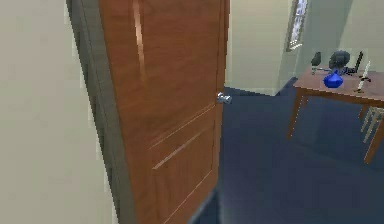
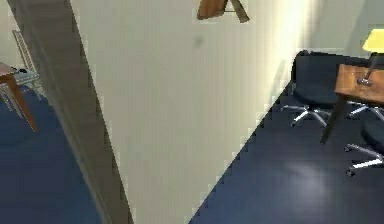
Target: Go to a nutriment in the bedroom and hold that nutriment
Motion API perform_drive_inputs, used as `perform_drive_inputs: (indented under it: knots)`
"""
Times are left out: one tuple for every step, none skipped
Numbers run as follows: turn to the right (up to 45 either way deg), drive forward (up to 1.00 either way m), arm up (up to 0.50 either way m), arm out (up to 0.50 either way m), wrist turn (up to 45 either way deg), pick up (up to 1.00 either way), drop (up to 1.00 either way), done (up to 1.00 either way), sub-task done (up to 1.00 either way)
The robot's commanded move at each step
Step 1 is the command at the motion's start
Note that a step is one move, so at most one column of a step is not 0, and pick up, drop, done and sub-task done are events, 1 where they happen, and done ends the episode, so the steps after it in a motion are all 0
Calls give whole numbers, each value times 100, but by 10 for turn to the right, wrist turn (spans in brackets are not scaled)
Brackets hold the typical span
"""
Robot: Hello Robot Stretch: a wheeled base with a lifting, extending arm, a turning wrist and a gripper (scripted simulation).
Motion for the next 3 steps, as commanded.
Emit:
perform_drive_inputs:
  knots:
    - [30,0,0,0,0,0,0,0,0]
    - [0,60,0,0,0,0,0,0,0]
    - [450,0,0,0,0,0,0,0,0]
